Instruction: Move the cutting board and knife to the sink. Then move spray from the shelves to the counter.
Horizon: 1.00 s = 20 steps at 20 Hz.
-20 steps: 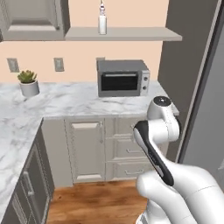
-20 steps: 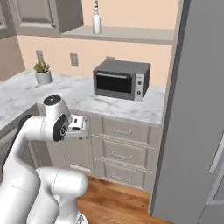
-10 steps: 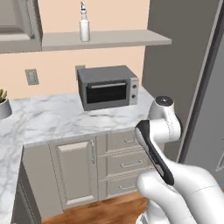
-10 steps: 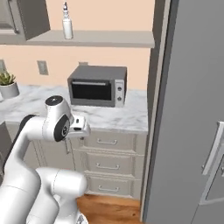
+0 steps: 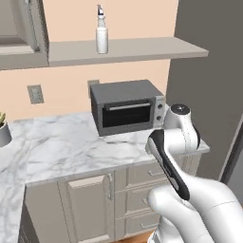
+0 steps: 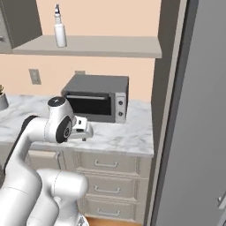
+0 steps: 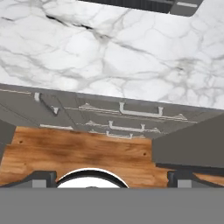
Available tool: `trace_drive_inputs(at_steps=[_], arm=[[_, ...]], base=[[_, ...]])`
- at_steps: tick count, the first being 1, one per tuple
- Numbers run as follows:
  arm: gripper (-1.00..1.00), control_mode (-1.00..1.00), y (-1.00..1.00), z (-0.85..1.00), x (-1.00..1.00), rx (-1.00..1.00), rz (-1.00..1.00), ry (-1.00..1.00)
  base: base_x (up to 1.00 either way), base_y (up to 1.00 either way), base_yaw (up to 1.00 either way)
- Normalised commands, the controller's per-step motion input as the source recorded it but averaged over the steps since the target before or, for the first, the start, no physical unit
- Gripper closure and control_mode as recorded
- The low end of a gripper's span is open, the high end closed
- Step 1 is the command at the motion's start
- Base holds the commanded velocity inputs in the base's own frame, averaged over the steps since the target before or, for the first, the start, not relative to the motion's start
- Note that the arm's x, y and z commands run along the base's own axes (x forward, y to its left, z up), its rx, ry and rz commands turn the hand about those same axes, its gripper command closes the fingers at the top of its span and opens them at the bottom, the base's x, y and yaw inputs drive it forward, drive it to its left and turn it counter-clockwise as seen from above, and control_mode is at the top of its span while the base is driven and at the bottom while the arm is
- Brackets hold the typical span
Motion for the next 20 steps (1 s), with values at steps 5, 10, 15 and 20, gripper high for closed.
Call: trace_drive_inputs(at_steps=[5, 10, 15, 20], arm=[[-1.00, 1.00, 0.00, 0.00, 0.00, 0.00, 0.00, 0.00], [-1.00, 1.00, 0.00, 0.00, 0.00, 0.00, 0.00, 0.00], [-1.00, 1.00, 0.00, 0.00, 0.00, 0.00, 0.00, 0.00], [-1.00, 1.00, 0.00, 0.00, 0.00, 0.00, 0.00, 0.00]], base=[[0.49, 0.47, -0.15], [0.37, 0.57, -0.20], [0.50, 0.36, -0.04], [0.46, 0.08, 0.10]])
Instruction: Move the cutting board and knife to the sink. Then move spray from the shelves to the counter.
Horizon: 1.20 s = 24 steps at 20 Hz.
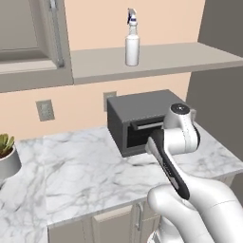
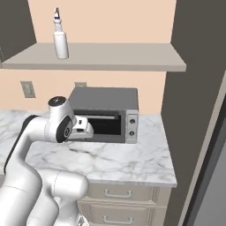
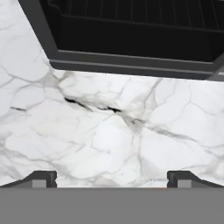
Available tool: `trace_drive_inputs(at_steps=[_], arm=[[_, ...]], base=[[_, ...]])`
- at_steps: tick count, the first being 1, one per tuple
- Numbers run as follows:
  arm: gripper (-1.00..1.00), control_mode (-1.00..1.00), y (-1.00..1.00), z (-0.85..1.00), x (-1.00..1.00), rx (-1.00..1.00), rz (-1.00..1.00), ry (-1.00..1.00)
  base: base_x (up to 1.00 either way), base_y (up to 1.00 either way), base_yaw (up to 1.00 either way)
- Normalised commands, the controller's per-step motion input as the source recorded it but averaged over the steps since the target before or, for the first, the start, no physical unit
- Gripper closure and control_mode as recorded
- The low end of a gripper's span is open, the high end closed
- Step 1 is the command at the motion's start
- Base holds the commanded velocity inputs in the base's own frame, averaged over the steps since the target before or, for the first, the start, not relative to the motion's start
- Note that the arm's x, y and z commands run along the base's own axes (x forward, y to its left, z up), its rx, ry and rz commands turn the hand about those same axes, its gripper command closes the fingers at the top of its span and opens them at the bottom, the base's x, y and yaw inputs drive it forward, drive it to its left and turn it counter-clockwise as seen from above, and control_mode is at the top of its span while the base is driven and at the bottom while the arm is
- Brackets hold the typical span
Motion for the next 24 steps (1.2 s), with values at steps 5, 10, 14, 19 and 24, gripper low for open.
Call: trace_drive_inputs(at_steps=[5, 10, 14, 19, 24], arm=[[-1.00, 1.00, 0.00, 0.00, 0.00, 0.00, 0.00, 0.00], [-1.00, 1.00, 0.00, 0.00, 0.00, 0.00, 0.00, 0.00], [-1.00, 1.00, 0.00, 0.00, 0.00, 0.00, 0.00, 0.00], [-1.00, 1.00, 0.00, 0.00, 0.00, 0.00, 0.00, 0.00], [-1.00, -1.00, 0.00, 0.08, 0.00, 0.00, 0.01, -0.05]], base=[[0.48, 0.01, 0.16], [0.23, 0.00, 0.02], [0.00, 0.00, 0.00], [0.00, 0.00, 0.00], [0.00, 0.00, 0.01]])
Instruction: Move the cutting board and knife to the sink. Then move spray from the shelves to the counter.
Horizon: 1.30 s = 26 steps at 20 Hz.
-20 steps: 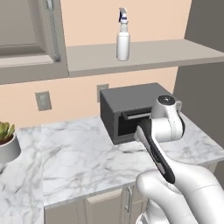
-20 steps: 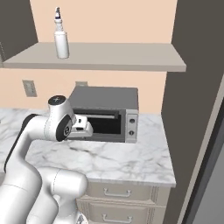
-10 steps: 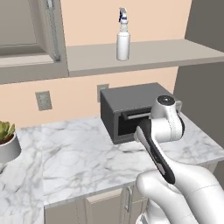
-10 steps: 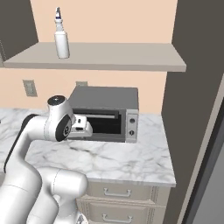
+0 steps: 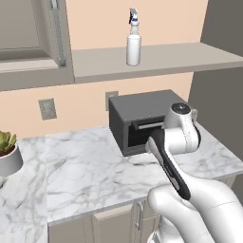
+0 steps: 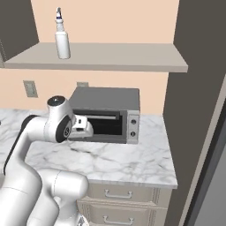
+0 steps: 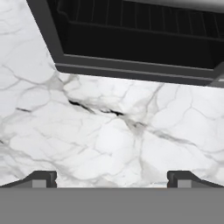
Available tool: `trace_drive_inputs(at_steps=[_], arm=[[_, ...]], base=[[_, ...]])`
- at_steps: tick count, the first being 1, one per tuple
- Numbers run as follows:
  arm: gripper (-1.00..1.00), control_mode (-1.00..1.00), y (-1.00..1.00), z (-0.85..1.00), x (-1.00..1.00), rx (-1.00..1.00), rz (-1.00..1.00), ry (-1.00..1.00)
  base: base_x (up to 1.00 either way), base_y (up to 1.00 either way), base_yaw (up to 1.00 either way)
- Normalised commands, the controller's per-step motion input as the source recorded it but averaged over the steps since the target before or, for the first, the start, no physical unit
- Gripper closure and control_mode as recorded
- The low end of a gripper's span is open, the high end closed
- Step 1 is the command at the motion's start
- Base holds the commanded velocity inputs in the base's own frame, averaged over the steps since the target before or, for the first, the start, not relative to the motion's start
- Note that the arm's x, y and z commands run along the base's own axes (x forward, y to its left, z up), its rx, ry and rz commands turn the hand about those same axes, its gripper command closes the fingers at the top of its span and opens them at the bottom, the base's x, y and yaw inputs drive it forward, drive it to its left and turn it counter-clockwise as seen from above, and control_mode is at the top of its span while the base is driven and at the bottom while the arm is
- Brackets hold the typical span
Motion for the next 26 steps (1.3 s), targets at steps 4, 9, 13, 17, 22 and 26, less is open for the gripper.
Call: trace_drive_inputs(at_steps=[4, 9, 13, 17, 22, 26], arm=[[-1.00, -1.00, 0.01, 0.35, 0.00, 0.01, 0.01, -0.23], [-1.00, -1.00, 0.09, 0.43, 0.00, 0.00, 0.00, -0.32], [-1.00, -1.00, 0.11, 0.50, -0.01, 0.00, 0.00, -0.29], [-1.00, -1.00, 0.06, 0.53, -0.03, 0.07, 0.00, -0.30], [-1.00, -1.00, 0.04, 0.52, -0.11, 0.21, -0.03, -0.26], [-1.00, -1.00, 0.04, 0.51, -0.07, 0.12, -0.01, -0.22]], base=[[0.00, 0.00, 0.00], [0.00, 0.00, 0.00], [0.00, 0.00, 0.00], [0.00, 0.00, 0.00], [0.00, 0.00, 0.00], [0.00, 0.00, 0.00]])
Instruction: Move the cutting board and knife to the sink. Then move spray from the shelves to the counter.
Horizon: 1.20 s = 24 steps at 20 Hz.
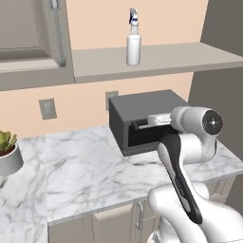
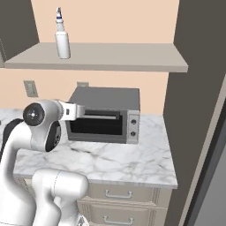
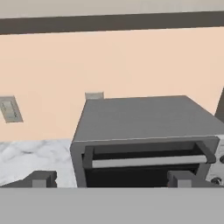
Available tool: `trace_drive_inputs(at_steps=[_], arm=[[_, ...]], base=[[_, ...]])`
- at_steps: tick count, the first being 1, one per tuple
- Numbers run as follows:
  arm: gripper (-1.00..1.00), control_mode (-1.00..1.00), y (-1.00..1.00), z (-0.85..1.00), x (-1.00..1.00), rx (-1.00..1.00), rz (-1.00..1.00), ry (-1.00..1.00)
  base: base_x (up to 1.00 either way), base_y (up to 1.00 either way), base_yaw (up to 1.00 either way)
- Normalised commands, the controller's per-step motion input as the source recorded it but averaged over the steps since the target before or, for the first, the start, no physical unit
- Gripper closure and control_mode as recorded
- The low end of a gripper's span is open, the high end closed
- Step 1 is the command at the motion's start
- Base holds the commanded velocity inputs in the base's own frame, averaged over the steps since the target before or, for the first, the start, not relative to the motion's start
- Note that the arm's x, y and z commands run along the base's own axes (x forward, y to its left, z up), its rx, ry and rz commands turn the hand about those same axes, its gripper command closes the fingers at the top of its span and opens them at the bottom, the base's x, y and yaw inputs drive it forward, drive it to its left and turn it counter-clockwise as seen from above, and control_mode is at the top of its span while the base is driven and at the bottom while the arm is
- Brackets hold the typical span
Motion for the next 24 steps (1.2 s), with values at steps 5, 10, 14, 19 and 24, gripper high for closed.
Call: trace_drive_inputs(at_steps=[5, 10, 14, 19, 24], arm=[[-1.00, -1.00, 0.04, 0.58, -0.07, 0.02, -0.01, -0.03], [-1.00, -1.00, 0.02, 0.45, -0.05, 0.00, 0.00, 0.06], [-1.00, -1.00, 0.00, 0.44, -0.08, 0.00, 0.00, 0.08], [-1.00, -1.00, 0.01, 0.40, -0.02, 0.00, 0.00, 0.00], [-1.00, -1.00, 0.00, 0.39, -0.02, 0.00, 0.03, 0.00]], base=[[0.00, 0.00, 0.00], [0.00, 0.00, 0.00], [0.00, 0.00, 0.00], [0.00, 0.00, 0.00], [0.00, 0.00, 0.00]])
